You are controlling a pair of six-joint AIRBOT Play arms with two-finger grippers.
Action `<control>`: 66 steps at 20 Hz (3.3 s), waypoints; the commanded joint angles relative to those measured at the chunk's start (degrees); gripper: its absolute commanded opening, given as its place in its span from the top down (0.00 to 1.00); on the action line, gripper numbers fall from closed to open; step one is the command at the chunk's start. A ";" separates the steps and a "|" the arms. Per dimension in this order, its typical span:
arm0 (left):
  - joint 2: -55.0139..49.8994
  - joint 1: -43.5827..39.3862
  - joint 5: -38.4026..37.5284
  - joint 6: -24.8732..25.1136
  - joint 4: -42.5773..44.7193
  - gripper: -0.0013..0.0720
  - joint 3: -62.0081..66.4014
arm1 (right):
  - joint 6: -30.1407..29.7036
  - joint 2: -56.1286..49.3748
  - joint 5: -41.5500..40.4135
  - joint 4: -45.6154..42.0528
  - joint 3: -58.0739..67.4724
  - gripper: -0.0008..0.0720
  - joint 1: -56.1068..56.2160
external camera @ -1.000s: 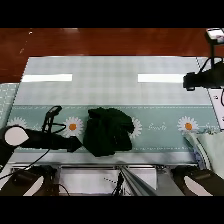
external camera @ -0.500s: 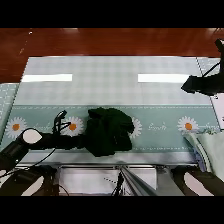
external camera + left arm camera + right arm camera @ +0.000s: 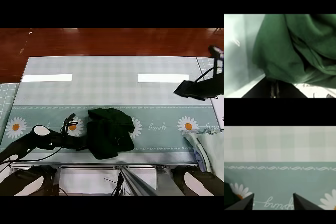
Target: Fold the shirts.
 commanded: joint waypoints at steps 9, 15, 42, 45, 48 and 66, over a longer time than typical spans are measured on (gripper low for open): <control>-1.18 0.02 -3.17 2.58 -1.05 0.95 -0.04 | -8.02 -9.18 -19.74 24.85 -21.70 0.25 16.63; -1.18 0.02 -3.98 2.58 -1.05 0.95 -0.04 | -8.70 -16.92 -28.68 35.65 -21.70 0.25 23.71; 23.08 29.99 -17.03 -6.93 10.40 0.96 70.66 | -14.93 19.47 -21.33 29.35 13.77 0.95 -3.32; 23.08 30.03 -16.00 -6.93 10.64 0.96 82.88 | -12.63 19.47 -21.11 21.94 24.46 0.95 -3.26; 23.10 30.03 -16.04 -7.65 15.26 0.96 92.61 | -6.29 19.47 -19.43 10.64 33.16 0.95 -3.26; 5.88 29.46 -38.69 -18.25 27.17 0.95 88.91 | -2.58 0.26 24.55 -0.42 41.44 0.95 -3.23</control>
